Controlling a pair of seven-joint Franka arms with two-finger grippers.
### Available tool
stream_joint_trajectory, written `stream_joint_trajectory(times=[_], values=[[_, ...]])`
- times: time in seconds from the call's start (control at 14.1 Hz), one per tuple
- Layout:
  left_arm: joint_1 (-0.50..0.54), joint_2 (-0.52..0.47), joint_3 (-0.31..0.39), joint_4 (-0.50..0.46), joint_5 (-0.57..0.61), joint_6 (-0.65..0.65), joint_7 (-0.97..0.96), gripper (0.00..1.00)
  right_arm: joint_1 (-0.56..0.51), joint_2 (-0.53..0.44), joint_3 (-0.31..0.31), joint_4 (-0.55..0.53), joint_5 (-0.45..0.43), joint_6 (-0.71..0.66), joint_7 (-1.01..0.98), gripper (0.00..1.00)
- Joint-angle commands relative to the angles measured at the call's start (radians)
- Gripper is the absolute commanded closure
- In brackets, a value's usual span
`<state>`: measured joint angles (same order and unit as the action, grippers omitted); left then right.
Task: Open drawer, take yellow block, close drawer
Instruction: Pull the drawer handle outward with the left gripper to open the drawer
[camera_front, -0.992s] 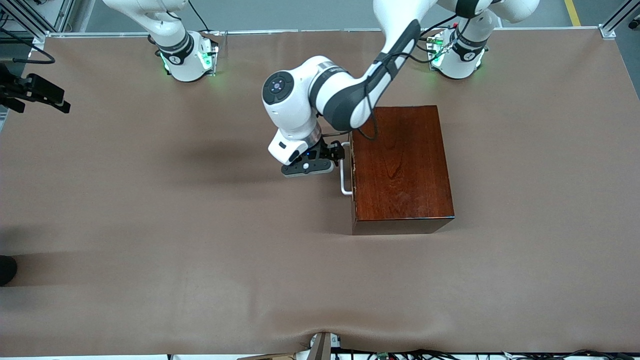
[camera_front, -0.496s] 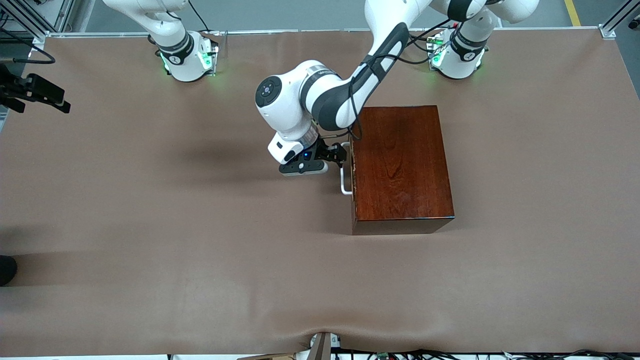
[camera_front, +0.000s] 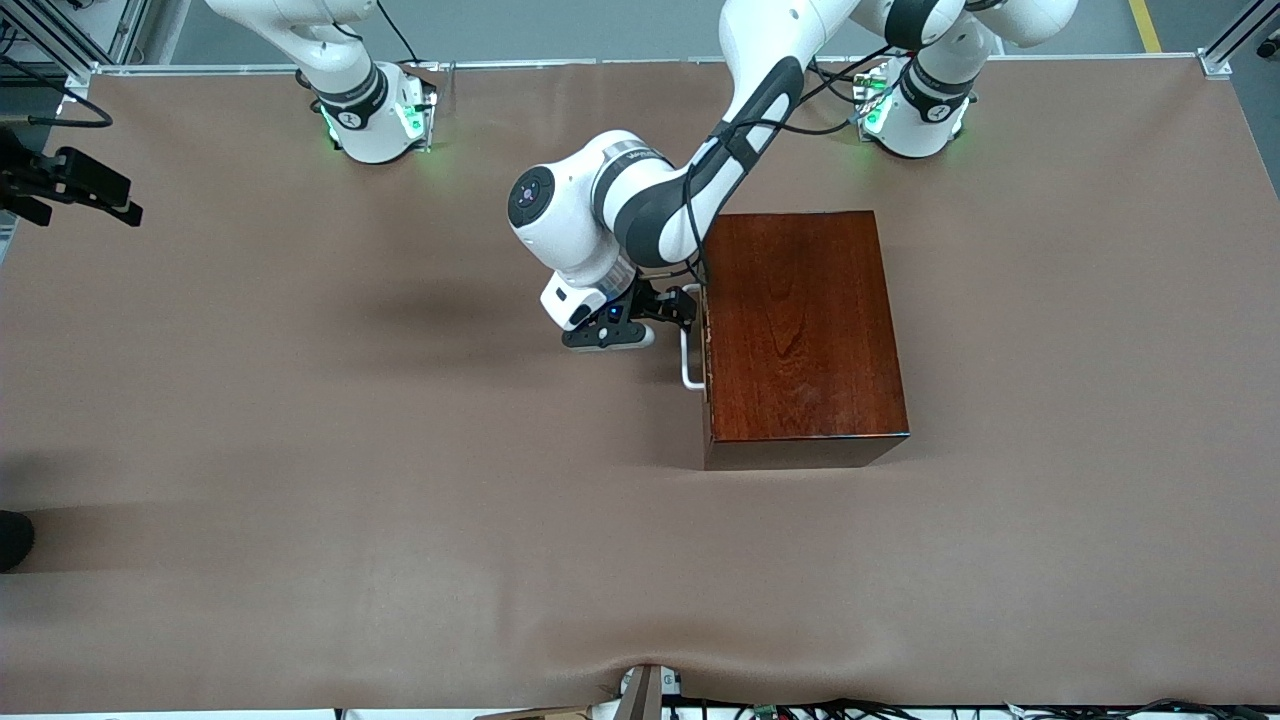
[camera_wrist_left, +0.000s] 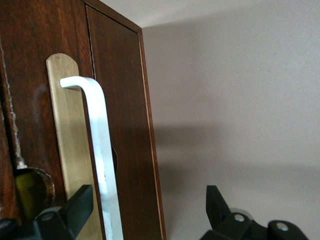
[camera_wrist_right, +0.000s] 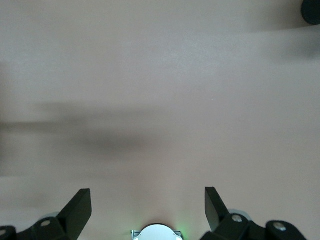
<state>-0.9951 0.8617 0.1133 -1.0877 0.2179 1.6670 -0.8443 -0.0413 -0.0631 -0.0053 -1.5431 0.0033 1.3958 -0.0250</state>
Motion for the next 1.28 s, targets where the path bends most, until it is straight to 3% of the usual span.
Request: stream_joint_trajectory(times=[0.0,0.78,1.21], values=[[-0.007,0.022,0.006,0.026,0.011,-0.015,0.007,0.00,-0.006,0.005,0.007,0.011,0.001,-0.011,0.000,0.00],[-0.002,0.031,0.005,0.026,-0.040,0.039,-0.087,0.00,-0.003,0.006,0.008,0.012,0.003,-0.011,0.000,0.00],[0.001,0.031,0.006,0.026,-0.090,0.146,-0.188,0.00,0.003,0.005,0.008,0.012,0.001,-0.011,0.000,0.00]])
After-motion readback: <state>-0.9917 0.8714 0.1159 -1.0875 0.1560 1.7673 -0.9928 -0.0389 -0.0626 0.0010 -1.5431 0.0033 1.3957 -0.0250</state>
